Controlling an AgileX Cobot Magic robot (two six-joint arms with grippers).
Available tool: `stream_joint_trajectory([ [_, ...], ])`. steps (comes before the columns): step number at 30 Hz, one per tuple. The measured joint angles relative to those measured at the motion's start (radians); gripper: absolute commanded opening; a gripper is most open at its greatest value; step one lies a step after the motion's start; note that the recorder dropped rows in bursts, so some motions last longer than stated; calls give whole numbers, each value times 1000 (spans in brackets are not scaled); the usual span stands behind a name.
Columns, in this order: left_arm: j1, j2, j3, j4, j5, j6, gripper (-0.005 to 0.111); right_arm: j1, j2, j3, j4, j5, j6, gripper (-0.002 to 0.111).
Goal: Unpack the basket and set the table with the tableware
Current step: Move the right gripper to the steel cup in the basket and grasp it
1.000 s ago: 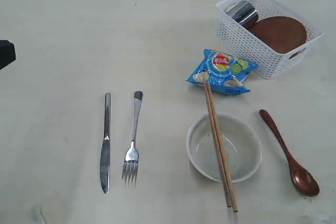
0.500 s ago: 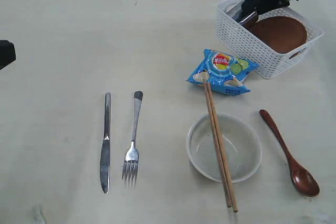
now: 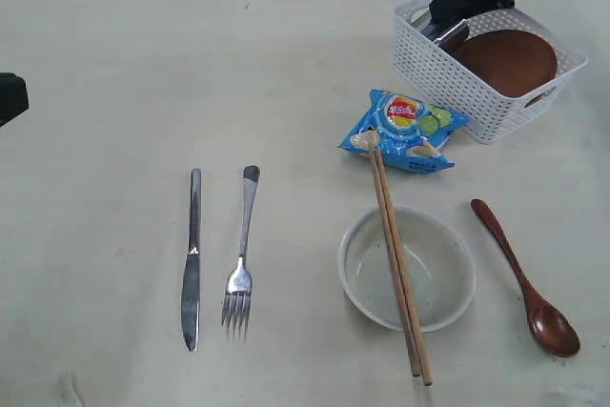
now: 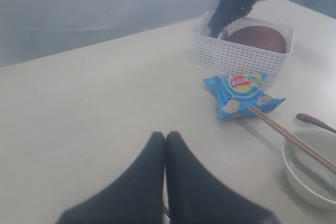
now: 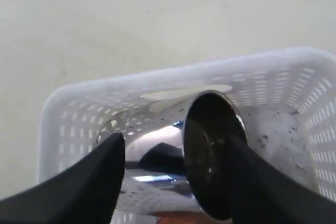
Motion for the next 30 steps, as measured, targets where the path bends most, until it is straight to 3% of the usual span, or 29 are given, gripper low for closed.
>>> stream_joint_trajectory([
  [12,0,0,0,0,0,-2,0,0,28,-3,25,31,4,51],
  [15,0,0,0,0,0,-2,0,0,30,-3,32,46,4,42],
  [24,0,0,0,0,0,-2,0,0,30,-5,79,97,8,1],
  [30,0,0,0,0,0,-2,0,0,30,-5,68,104,6,0],
])
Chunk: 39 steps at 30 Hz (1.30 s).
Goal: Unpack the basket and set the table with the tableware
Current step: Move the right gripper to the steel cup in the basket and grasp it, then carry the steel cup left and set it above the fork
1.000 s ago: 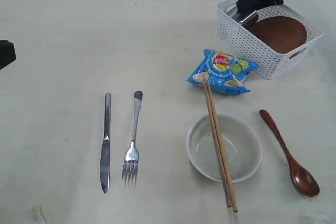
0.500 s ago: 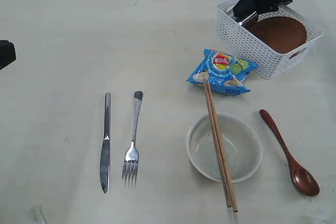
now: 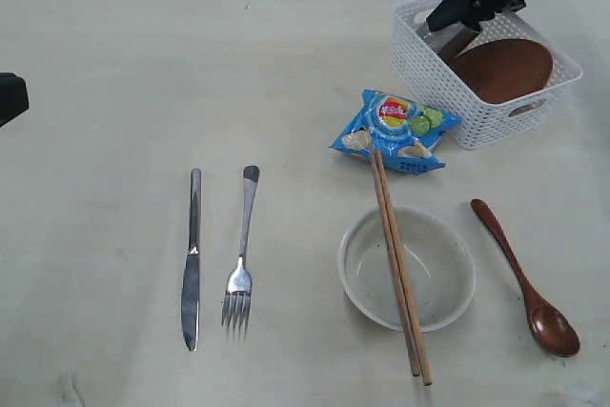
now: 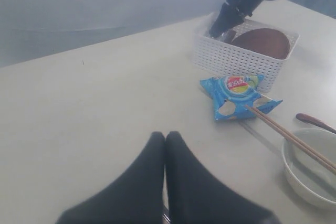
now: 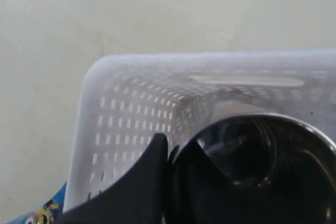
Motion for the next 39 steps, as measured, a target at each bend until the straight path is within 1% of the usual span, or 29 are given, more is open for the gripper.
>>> stream_joint_trajectory([
  [8,0,0,0,0,0,-2,0,0,-27,0,-17,2,0,0],
  [19,0,0,0,0,-2,-2,0,0,-201,0,-24,0,39,0],
  [21,0,0,0,0,-7,-2,0,5,-230,0,-24,6,54,0],
  [24,0,0,0,0,-8,-2,0,37,-281,15,-36,7,66,0],
  [27,0,0,0,0,-8,-2,0,111,-339,58,-75,7,72,0],
  [30,0,0,0,18,-8,-2,0,217,-377,106,-175,8,91,0],
  [31,0,0,0,36,-8,-2,0,266,-387,126,-225,10,104,0],
  [33,0,0,0,61,-8,-2,0,339,-393,151,-268,12,117,0],
  [39,0,0,0,139,-8,-12,0,557,-394,162,-320,3,191,0],
])
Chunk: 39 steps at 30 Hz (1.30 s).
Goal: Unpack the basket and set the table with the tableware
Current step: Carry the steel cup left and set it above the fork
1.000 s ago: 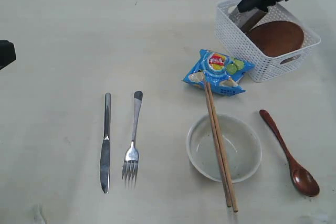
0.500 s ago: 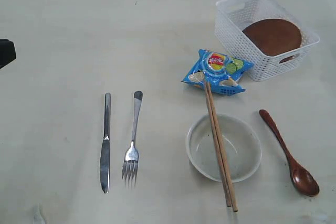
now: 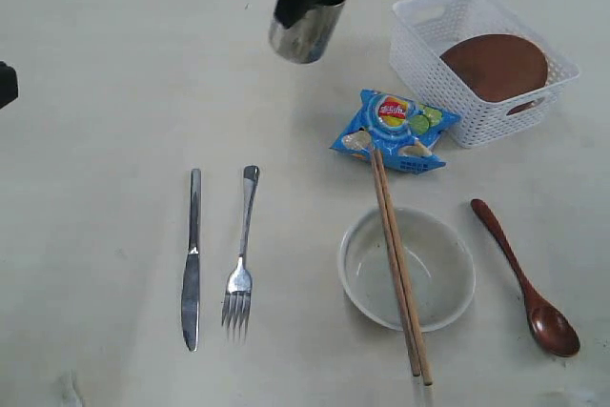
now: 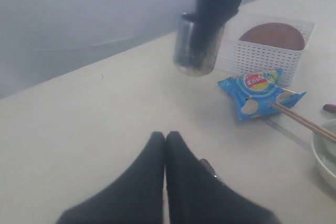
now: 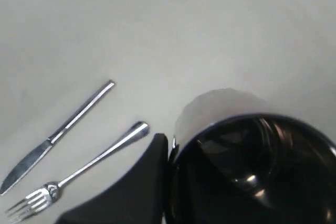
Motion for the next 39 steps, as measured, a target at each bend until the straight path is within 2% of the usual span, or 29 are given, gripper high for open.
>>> stream_joint_trajectory([
  [7,0,-28,0,142,2,-127,0,169,72,0,-133,-101,144,0],
  [13,0,-79,0,165,34,-141,0,233,156,0,-239,-171,225,0],
  [19,0,-81,0,167,52,-143,0,219,215,0,-269,-212,290,0],
  [39,0,-81,25,167,9,-156,0,234,253,-4,-273,-314,282,0],
])
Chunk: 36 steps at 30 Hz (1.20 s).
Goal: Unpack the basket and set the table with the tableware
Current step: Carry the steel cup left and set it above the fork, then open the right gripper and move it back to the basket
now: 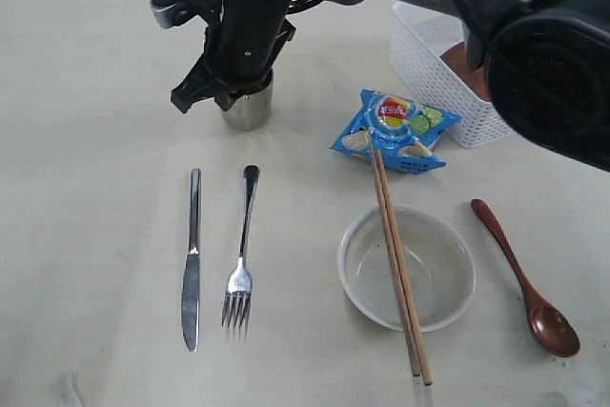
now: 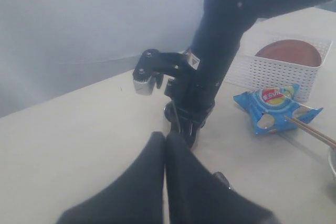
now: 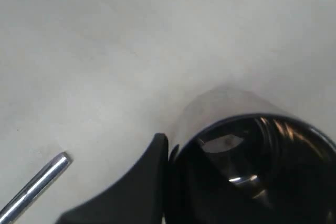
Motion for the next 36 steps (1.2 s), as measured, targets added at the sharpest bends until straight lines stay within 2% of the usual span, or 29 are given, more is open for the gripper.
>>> stream_joint_trajectory([
  [13,0,0,0,0,0,0,0,28,18,-72,6,6,-17,0],
  [30,0,0,0,0,-1,0,0,31,34,-77,10,51,-19,0],
  [32,0,0,0,0,-1,0,0,31,34,-77,10,52,-19,8],
  [33,0,0,0,0,-1,0,0,31,34,-77,10,52,-19,22],
  [34,0,0,0,0,-1,-3,0,31,38,-77,10,54,-15,29],
  [35,0,0,0,0,-1,-3,0,31,38,-77,10,61,-15,47],
  [36,0,0,0,2,-1,-5,0,31,40,-77,11,63,-14,53],
])
